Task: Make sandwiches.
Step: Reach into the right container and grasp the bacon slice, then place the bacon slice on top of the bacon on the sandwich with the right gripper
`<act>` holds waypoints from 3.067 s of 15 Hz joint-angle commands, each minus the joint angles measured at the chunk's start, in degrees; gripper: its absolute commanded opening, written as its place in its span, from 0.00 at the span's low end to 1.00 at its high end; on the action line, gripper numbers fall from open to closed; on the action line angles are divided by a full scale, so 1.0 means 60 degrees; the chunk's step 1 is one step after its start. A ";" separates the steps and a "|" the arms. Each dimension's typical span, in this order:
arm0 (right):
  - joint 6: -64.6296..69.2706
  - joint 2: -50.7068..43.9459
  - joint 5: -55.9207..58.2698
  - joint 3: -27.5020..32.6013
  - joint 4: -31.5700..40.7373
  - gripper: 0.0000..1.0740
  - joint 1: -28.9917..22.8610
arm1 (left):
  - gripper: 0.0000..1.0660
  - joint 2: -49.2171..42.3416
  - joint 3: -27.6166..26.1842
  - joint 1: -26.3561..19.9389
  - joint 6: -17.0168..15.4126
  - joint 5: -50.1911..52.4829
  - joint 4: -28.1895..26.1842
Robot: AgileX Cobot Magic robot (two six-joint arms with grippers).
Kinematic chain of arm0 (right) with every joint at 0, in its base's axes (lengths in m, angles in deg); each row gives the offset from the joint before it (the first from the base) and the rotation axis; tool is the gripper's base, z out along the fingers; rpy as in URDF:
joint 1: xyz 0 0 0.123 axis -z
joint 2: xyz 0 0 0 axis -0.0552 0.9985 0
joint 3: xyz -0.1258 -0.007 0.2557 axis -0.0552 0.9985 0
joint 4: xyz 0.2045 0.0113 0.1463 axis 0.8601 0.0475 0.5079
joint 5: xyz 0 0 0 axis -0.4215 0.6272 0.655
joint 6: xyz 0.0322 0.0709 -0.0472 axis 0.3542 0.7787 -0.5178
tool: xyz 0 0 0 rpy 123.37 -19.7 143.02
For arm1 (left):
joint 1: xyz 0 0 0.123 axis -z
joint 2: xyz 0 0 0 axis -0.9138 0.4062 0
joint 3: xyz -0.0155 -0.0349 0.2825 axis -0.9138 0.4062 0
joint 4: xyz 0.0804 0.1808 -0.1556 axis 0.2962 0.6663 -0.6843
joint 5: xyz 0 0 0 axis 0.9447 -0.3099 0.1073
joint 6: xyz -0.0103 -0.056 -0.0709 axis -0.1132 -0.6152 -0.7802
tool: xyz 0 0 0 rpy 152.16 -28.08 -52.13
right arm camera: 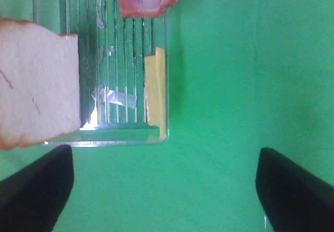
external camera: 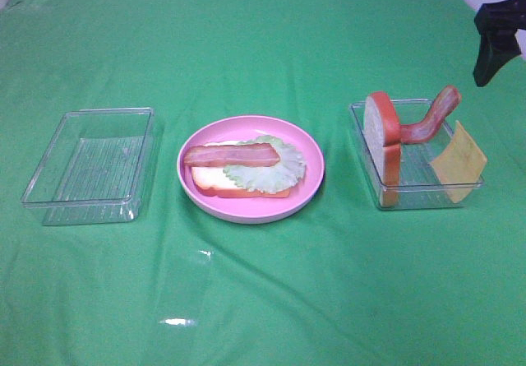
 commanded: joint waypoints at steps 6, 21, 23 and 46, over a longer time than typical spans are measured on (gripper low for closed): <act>-0.0506 0.3495 0.0678 -0.3533 0.0267 0.86 0.0057 | 0.92 -0.0143 0.0038 -0.0010 0.0019 0.0048 -0.0029; -0.0869 0.5653 -0.0162 -0.4727 0.1041 0.79 0.0611 | 0.92 -0.0143 0.0038 -0.0010 0.0019 0.0048 -0.0029; -0.0869 0.5653 -0.0172 -0.4727 0.1031 0.74 0.0611 | 0.92 -0.0143 0.0038 -0.0010 0.0019 0.0048 -0.0029; -0.1299 0.2645 0.0573 -0.4727 0.2254 0.00 0.0191 | 0.92 -0.0143 0.0038 -0.0010 0.0019 0.0048 -0.0029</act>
